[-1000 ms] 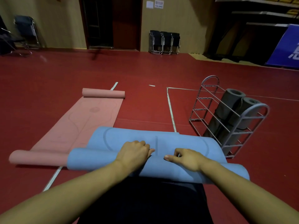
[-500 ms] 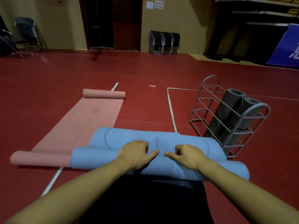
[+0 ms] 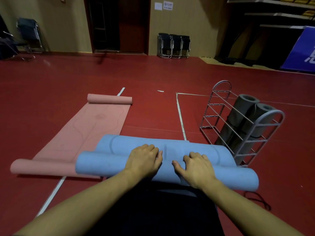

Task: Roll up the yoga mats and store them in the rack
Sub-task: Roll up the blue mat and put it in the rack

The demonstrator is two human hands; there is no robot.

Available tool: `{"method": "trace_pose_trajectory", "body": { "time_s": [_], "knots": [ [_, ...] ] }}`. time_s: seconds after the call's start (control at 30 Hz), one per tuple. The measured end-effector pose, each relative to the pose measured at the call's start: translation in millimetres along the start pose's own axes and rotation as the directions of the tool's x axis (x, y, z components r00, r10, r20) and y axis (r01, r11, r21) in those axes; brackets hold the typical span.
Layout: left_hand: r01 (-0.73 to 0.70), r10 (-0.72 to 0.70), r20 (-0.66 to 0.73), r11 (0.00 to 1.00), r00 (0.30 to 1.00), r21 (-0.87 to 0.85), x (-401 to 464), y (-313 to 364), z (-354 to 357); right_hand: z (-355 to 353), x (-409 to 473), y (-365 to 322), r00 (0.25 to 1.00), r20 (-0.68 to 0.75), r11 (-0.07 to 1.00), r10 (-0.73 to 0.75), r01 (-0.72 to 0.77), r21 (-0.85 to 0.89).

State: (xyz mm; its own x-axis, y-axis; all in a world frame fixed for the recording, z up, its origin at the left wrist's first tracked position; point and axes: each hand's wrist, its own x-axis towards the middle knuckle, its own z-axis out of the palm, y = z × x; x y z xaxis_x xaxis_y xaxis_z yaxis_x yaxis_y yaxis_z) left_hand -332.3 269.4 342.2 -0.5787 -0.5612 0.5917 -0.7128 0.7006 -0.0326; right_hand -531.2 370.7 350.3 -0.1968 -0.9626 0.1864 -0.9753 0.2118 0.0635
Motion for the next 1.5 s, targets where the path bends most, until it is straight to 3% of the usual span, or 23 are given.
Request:
{"method": "trace_pose_trajectory", "body": {
  "time_s": [0.37,0.47,0.57,0.83,0.93,1.03,1.17,1.3,1.4,1.5],
  "knots": [
    [0.02,-0.02,-0.021,1.0,1.0,0.007,-15,1,18,0,19,1,0.998,-0.042,0.997,0.042,-0.039,0.064],
    [0.042,-0.041,0.054,0.999,0.998,-0.009,-5,-1,16,1,25,-2,0.994,-0.072,0.995,0.083,-0.078,0.06],
    [0.074,-0.068,0.168,0.997,0.984,-0.027,5,-6,12,1,30,-4,0.996,-0.013,0.993,0.09,-0.088,0.075],
    [0.129,-0.096,0.363,0.989,0.927,-0.066,32,-13,2,4,31,-9,0.998,-0.062,0.998,0.024,-0.02,0.061],
    [0.146,-0.115,0.271,0.985,0.956,-0.097,28,-12,7,4,35,-6,0.995,-0.099,0.995,0.034,-0.024,0.097],
    [0.043,-0.039,0.112,0.998,0.993,-0.038,19,-9,17,3,35,-5,0.991,-0.131,0.994,0.032,-0.018,0.106],
    [0.076,-0.076,-0.008,0.997,0.997,-0.022,11,-5,24,4,42,-2,0.99,-0.128,0.989,0.051,-0.032,0.145],
    [0.0,0.0,-0.003,0.999,1.0,0.036,0,-4,33,3,52,0,0.991,-0.092,0.978,0.094,-0.074,0.194],
    [-0.006,0.006,0.006,0.999,1.0,0.042,8,-10,33,9,56,-5,0.982,-0.162,0.984,0.092,-0.065,0.165],
    [0.023,-0.026,0.153,1.0,0.988,0.019,24,-14,30,18,58,-5,0.98,-0.179,0.988,0.09,-0.065,0.137]
  ]
}}
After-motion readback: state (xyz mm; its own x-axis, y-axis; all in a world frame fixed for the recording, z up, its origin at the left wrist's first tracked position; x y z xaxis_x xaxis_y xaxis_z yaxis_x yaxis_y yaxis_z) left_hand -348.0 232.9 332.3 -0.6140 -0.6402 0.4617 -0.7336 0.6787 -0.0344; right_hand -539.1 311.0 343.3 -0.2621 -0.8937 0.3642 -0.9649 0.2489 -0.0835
